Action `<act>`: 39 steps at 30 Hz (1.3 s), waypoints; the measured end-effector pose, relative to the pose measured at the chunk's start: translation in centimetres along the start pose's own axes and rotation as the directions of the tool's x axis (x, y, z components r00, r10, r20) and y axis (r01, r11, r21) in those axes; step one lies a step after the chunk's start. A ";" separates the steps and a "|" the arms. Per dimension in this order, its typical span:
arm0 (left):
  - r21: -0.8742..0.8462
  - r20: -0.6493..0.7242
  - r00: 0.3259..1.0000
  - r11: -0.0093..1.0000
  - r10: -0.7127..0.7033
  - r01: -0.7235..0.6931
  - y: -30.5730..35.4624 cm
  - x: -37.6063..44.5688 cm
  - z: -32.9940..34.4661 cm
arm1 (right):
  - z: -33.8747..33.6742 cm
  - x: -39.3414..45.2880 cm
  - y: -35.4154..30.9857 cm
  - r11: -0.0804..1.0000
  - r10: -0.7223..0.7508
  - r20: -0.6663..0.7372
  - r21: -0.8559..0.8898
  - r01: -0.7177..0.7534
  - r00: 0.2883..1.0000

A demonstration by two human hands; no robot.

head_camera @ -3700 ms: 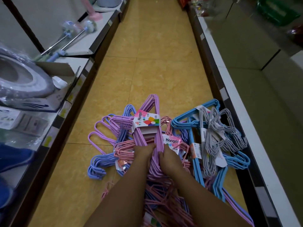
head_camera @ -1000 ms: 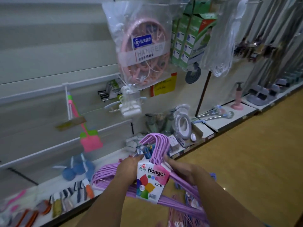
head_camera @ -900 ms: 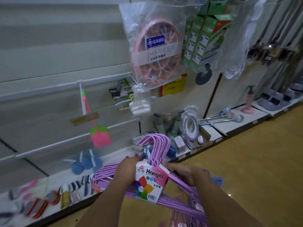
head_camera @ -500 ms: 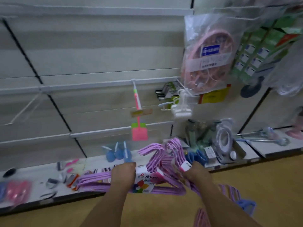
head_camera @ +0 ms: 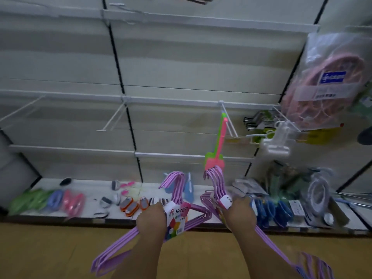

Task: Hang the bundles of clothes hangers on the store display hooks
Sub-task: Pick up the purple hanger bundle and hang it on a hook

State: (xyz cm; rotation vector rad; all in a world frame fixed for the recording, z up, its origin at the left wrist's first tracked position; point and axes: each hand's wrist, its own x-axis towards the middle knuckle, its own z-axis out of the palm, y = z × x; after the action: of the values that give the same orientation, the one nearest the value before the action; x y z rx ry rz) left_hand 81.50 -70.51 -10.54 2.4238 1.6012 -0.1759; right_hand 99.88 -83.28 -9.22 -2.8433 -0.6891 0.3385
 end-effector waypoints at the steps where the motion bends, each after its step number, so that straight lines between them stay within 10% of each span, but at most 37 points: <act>1: -0.030 0.019 0.999 0.999 -0.043 0.044 -1.1 -0.2 0.2 | 0.5 -0.4 -1.1 1.000 -0.004 0.015 0.012 0.004 1.000; 16: -0.199 0.171 0.856 0.834 -0.487 0.514 -10.7 -1.2 0.6 | 6.2 -3.3 -12.9 0.946 -0.311 0.195 -0.031 0.323 0.930; 39: -0.282 0.062 0.793 0.752 -0.606 0.596 -34.7 4.8 -5.5 | 14.7 -10.2 -38.0 0.861 -0.506 0.105 0.001 0.509 0.856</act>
State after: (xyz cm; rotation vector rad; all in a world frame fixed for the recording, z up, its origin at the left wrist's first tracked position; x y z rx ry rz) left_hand 51.35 -51.78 -10.67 1.6301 2.2021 -0.0004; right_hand 71.03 -52.93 -12.28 -2.5418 -1.4302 0.3842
